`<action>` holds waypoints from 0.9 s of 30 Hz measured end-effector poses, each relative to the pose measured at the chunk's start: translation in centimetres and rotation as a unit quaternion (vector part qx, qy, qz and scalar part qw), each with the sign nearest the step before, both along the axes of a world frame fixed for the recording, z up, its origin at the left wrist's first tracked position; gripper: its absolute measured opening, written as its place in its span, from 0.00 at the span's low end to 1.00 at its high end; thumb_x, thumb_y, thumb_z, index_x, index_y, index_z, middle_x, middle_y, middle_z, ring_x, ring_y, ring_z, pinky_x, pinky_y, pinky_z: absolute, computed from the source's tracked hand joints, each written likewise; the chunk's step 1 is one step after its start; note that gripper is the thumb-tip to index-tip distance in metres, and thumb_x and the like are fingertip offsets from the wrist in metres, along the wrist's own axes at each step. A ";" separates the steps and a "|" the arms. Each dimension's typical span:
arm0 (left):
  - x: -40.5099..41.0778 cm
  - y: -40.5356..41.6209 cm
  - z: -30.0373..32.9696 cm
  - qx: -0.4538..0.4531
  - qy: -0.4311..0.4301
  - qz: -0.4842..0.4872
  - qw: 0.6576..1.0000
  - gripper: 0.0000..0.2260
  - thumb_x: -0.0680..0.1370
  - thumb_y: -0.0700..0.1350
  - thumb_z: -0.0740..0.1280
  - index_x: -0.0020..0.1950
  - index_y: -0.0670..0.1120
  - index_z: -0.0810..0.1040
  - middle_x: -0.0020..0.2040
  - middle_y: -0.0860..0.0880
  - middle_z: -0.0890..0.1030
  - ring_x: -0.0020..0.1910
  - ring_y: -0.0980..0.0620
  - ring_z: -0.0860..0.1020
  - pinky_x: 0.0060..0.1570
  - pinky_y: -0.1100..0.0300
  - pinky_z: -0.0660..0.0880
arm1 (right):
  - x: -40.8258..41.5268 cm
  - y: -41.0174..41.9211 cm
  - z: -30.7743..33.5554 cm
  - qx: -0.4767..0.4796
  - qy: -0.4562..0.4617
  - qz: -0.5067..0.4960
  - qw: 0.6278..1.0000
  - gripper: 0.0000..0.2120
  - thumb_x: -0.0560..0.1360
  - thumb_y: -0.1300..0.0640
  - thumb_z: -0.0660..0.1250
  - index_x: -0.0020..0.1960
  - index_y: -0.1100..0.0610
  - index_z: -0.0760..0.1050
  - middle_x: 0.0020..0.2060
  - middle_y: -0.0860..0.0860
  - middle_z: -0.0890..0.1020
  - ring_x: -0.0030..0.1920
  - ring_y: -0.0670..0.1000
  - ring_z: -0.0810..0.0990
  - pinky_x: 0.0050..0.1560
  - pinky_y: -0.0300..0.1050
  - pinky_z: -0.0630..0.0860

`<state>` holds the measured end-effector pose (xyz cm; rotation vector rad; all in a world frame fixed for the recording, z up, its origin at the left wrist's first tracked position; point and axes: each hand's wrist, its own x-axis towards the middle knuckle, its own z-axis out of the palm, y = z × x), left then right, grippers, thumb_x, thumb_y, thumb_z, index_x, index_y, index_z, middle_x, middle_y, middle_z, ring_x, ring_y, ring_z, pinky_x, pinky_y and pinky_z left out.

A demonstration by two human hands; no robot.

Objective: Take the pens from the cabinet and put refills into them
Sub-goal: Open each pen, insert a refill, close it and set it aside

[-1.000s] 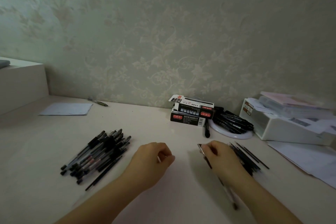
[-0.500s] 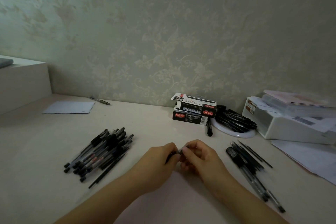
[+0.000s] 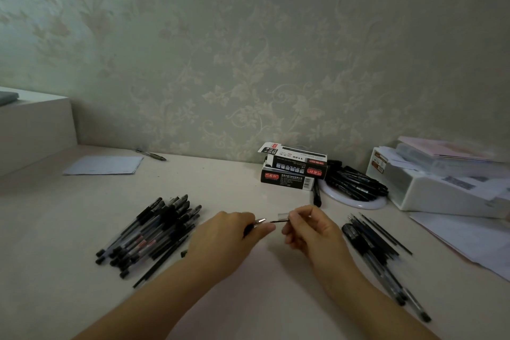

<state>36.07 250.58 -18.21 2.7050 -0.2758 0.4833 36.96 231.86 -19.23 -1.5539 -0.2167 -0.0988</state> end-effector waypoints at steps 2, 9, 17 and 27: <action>-0.2 0.2 0.0 -0.014 0.010 -0.003 1.000 0.24 0.72 0.72 0.50 0.40 0.52 0.65 0.30 0.52 0.71 0.28 0.57 0.69 0.26 0.61 0.62 | 0.2 -0.6 0.0 -0.098 -0.056 -0.056 0.992 0.03 0.78 0.59 0.68 0.45 0.54 0.77 0.38 0.50 0.84 0.37 0.47 0.83 0.40 0.37 0.79; -0.5 0.5 0.0 -0.062 0.008 -0.074 0.995 0.05 0.82 0.49 0.56 0.50 0.48 0.64 0.39 0.53 0.73 0.36 0.52 0.72 0.33 0.58 0.66 | 0.3 -0.5 -0.9 -0.353 -0.140 -0.065 0.923 0.04 0.74 0.52 0.69 0.43 0.44 0.75 0.37 0.43 0.81 0.39 0.41 0.79 0.38 0.33 0.74; -0.3 0.6 -0.1 -0.057 -0.007 -0.091 0.994 0.02 0.80 0.49 0.62 0.51 0.52 0.71 0.48 0.56 0.73 0.43 0.54 0.74 0.45 0.54 0.75 | 0.4 -0.5 -1.1 -0.406 -0.175 -0.053 0.896 0.04 0.75 0.47 0.68 0.49 0.45 0.77 0.45 0.38 0.78 0.48 0.39 0.74 0.45 0.32 0.70; -0.1 -0.1 -0.3 -0.085 -0.045 -0.167 0.981 0.04 0.79 0.50 0.63 0.50 0.53 0.77 0.46 0.57 0.76 0.43 0.57 0.74 0.44 0.56 0.74 | 0.3 -0.5 -0.4 -0.264 -0.138 0.006 0.955 0.06 0.76 0.50 0.70 0.41 0.46 0.84 0.36 0.43 0.84 0.39 0.42 0.79 0.39 0.30 0.69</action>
